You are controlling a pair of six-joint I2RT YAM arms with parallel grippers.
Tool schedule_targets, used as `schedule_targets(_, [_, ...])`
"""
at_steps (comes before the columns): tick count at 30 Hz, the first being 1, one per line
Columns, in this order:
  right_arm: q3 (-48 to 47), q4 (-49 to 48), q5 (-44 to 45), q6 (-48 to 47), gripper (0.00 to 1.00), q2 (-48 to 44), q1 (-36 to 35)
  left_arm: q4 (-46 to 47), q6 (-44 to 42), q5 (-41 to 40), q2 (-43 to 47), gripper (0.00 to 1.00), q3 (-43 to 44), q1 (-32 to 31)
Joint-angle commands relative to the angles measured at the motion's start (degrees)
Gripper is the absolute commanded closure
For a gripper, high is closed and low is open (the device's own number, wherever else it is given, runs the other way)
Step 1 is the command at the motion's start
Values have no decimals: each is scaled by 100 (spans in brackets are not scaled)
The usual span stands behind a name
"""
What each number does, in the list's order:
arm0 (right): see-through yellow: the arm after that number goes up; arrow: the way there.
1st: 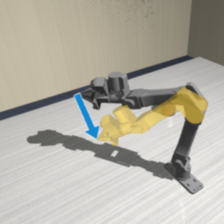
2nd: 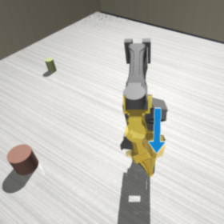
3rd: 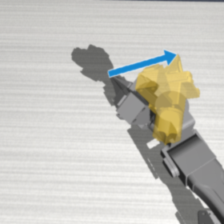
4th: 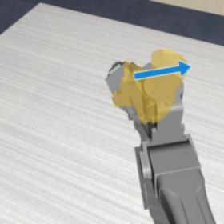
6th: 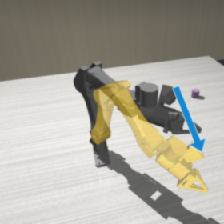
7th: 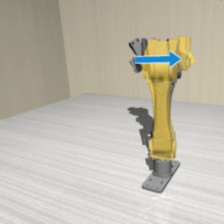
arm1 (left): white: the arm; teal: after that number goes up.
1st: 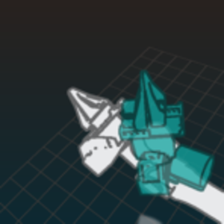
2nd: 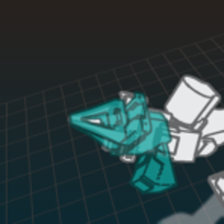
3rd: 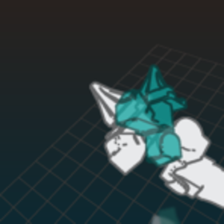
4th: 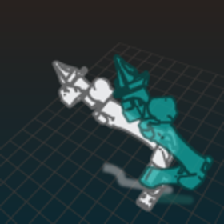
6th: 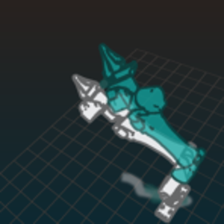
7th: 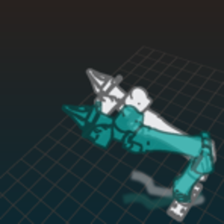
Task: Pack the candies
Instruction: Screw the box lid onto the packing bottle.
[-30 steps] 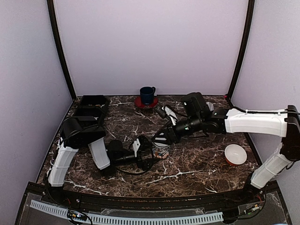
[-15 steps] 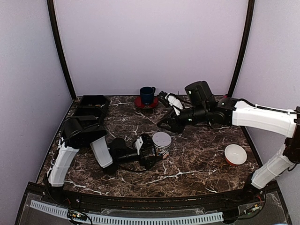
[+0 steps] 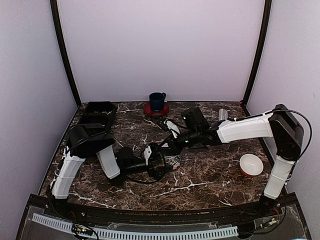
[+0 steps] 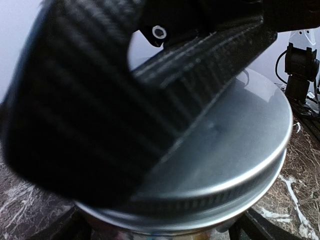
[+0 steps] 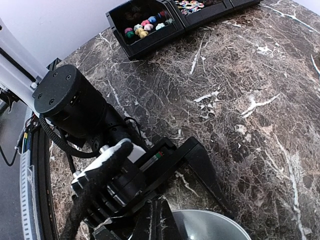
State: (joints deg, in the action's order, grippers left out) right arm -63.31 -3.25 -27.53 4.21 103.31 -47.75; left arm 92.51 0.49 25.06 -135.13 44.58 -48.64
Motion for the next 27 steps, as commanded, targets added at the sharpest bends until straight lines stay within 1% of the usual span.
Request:
schedule_targets(1, [308,340,24,231,100,17,-43,-426,210,132,-196,6,-90,30])
schedule_targets(7, [-15,886,110,-11,100,-554,-49,-448,214,133,-189,8,-72,30])
schedule_targets(12, [-58,1153,146,-176,99,-1139,-39,-419,228,141,-190,9,-77,30])
schedule_targets(13, [-52,1170,124,-200,99,-1146,-40,-418,232,151,-190,9,-74,30])
schedule_targets(14, [-15,1163,111,-215,99,-1357,-39,-416,239,175,-196,9,-66,28])
schedule_targets(16, [169,977,71,-184,99,-1468,-28,-410,264,215,-214,9,-48,30])
schedule_targets(19, [540,638,-29,-75,99,-1342,11,-385,276,244,-210,9,-46,30])
schedule_targets(23, [996,366,-212,122,100,-757,55,-350,285,249,-215,9,-67,30])
schedule_targets(27, [1188,229,-250,269,100,-580,61,-339,291,253,-215,10,-77,30])
